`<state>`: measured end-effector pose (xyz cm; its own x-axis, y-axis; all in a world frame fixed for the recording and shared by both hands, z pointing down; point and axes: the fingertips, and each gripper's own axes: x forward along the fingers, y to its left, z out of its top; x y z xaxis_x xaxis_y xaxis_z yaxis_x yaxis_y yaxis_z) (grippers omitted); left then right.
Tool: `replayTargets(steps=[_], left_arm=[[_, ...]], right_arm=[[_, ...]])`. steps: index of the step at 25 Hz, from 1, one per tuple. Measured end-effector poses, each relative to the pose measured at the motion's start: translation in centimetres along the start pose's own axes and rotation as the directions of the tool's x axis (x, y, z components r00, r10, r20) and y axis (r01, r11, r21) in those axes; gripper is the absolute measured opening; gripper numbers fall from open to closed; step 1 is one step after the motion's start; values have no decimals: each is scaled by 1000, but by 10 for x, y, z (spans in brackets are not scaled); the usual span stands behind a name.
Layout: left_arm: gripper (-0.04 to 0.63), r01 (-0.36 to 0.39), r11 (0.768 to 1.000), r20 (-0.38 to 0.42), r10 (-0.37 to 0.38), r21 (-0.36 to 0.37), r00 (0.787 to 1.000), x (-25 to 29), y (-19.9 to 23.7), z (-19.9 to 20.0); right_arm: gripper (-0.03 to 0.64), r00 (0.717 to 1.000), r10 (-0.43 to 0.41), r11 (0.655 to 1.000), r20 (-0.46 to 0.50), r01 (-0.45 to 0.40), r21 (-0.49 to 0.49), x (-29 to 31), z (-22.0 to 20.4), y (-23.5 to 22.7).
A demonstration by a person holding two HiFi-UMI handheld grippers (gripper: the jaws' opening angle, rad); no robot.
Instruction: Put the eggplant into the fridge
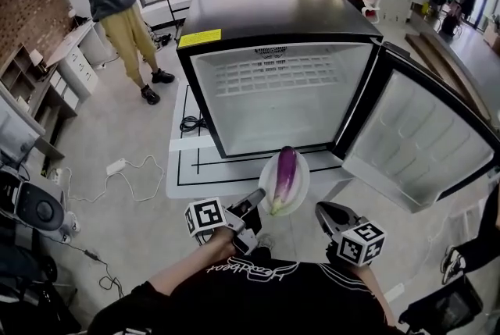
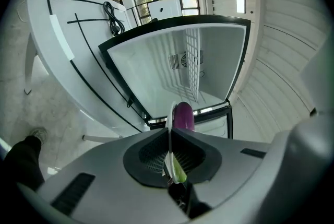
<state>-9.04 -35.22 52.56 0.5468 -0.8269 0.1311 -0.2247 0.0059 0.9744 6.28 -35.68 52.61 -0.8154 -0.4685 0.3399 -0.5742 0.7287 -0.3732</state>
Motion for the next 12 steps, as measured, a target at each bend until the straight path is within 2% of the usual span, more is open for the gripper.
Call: replayTargets(steps=[8, 12], left_arm=[[23, -26, 999, 3, 26, 23, 1000, 34, 8, 40], [23, -43, 999, -13, 43, 7, 999, 52, 14, 53]], right_arm=[[6, 1000, -14, 1000, 5, 14, 0, 30, 24, -23], [6, 1000, -19, 1000, 1, 19, 1, 45, 33, -33]])
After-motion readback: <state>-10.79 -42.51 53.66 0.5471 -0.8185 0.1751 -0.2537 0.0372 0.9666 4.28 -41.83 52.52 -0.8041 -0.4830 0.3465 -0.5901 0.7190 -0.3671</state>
